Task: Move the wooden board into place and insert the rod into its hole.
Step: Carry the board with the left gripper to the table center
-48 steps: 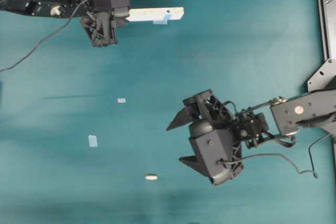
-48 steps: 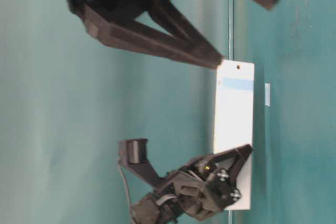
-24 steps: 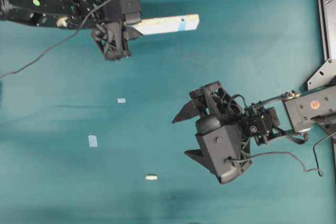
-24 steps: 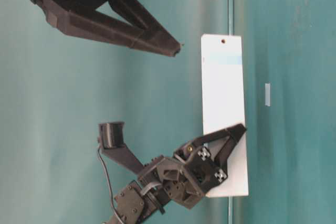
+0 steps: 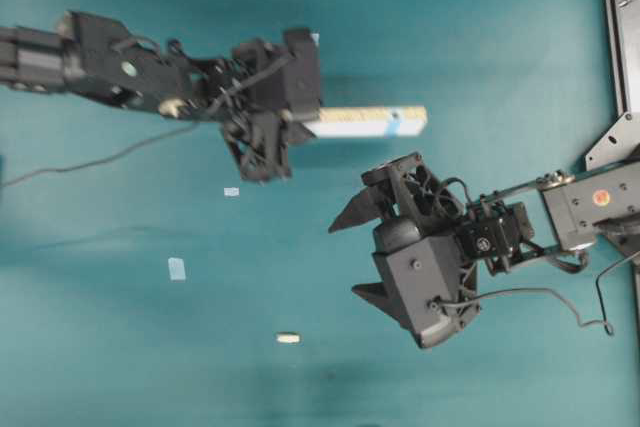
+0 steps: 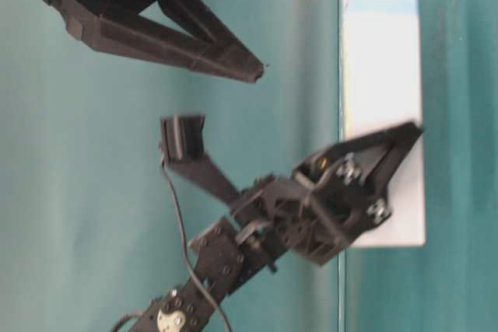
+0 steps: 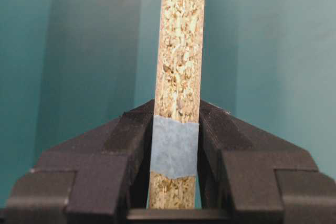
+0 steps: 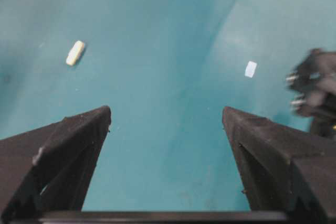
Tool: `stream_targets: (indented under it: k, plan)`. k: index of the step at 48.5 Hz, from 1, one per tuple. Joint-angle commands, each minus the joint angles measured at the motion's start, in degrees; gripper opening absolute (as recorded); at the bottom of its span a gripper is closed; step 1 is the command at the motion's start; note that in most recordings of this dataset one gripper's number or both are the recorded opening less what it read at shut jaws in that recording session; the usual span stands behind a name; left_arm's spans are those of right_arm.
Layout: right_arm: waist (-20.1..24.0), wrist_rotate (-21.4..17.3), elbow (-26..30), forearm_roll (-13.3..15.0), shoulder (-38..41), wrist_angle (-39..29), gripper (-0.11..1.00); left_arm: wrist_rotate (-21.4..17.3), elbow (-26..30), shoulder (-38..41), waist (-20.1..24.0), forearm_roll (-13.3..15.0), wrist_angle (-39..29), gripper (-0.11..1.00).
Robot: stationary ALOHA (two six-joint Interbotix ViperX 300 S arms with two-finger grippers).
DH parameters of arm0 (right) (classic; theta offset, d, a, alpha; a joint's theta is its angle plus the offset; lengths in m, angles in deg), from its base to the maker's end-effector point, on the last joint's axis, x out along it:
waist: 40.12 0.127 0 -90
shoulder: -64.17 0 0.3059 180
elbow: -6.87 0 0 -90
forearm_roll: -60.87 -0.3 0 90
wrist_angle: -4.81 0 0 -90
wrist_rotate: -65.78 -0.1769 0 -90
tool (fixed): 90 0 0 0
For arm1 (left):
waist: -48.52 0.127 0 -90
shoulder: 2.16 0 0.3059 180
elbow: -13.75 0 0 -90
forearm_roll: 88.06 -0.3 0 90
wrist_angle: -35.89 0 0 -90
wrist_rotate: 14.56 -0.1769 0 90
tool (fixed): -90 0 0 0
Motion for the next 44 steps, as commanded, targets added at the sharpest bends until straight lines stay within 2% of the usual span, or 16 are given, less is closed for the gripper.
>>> stream_targets:
  k: [1,10,16,44]
  plan:
    - [-0.09,-0.09,1.41,0.09,-1.32,0.18,0.99,1.32,3.87,0.62,-1.41,0.00,0.70,0.22]
    - [-0.18,-0.09,1.41,0.09,-1.32,0.26,0.99,5.54,9.32,5.80,-4.57,0.00,1.23,0.22]
    - [-0.18,-0.09,1.41,0.09,-1.32,0.26,0.99,6.77,12.04,8.17,-6.24,0.00,1.67,0.22]
    - [-0.18,-0.09,1.49,0.09,-1.32,0.18,0.99,6.50,20.13,15.38,-7.21,0.00,4.22,0.22]
